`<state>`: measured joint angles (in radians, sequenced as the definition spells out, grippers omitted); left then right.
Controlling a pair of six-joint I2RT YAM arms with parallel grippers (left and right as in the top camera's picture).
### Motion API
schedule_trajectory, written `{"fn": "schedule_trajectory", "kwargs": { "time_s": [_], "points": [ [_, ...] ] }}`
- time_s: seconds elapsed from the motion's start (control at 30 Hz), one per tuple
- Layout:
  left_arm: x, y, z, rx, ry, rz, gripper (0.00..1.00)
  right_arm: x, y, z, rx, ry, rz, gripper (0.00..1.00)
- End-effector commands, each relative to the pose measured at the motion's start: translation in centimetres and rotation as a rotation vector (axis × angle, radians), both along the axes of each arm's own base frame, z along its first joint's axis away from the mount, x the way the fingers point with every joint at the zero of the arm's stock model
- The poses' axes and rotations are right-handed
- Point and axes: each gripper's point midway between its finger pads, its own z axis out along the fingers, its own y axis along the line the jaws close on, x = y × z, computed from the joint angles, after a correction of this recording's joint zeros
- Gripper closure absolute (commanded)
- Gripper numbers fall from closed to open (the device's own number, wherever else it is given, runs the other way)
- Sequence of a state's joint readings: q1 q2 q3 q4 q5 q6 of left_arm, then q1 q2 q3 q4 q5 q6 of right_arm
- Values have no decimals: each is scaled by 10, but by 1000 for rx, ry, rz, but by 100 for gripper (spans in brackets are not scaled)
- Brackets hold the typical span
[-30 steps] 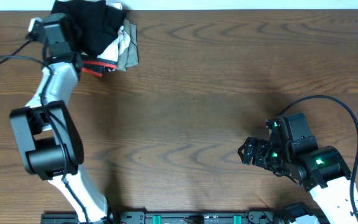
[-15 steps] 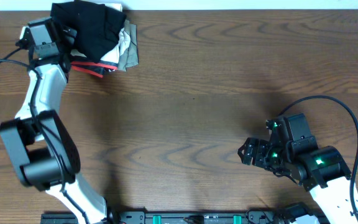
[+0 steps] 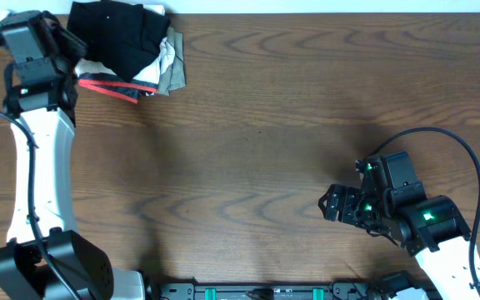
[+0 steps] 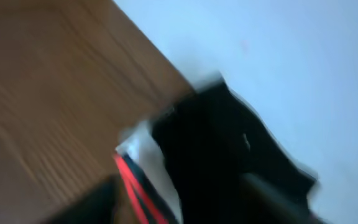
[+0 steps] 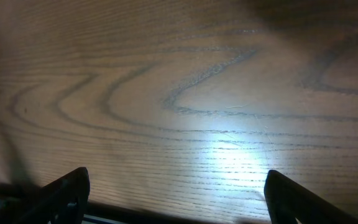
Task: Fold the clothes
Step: 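Place the black bundle on top of the folded stack with the left gripper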
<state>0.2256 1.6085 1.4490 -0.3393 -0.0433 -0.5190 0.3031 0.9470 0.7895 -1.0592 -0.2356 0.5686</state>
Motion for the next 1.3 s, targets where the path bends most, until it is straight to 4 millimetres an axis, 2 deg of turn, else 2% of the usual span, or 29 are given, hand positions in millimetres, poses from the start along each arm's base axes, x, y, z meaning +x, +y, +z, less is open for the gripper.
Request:
{"fn": "schedule_trajectory", "kwargs": {
  "time_s": [0.0,0.03,0.13,0.23,0.33,0.6,0.7,0.77,0.87,0.93,1.03,1.1,1.27],
  "points": [
    [17,-56,-18,88,60,-347,81,3,0,6,7,-24,13,12],
    [20,-61,-21,122,70,-381,88,3,0,6,6,-25,16,12],
    [28,-82,-31,214,95,-490,92,3,0,6,5,-26,18,12],
    [33,-103,-41,268,115,-574,92,4,0,6,6,-28,18,11],
    [45,-112,-51,285,109,-586,92,5,1,7,8,-33,18,11],
    [87,-110,-76,320,32,-566,93,3,0,6,7,-25,14,11],
    [105,-107,-100,334,17,-551,93,4,1,6,8,-28,14,11],
    [113,-97,-122,357,46,-506,93,3,0,6,8,-26,14,11],
    [112,-87,-153,370,118,-467,93,1,0,5,7,-12,5,11],
    [111,-87,-161,365,138,-470,93,1,0,5,8,-12,3,11],
    [113,-87,-142,376,98,-463,93,2,0,5,10,-14,0,11],
    [116,-85,-114,392,42,-448,94,2,0,5,10,-14,0,11],
    [119,-76,-26,440,-128,-396,94,1,0,5,8,-8,0,11]
  ]
}}
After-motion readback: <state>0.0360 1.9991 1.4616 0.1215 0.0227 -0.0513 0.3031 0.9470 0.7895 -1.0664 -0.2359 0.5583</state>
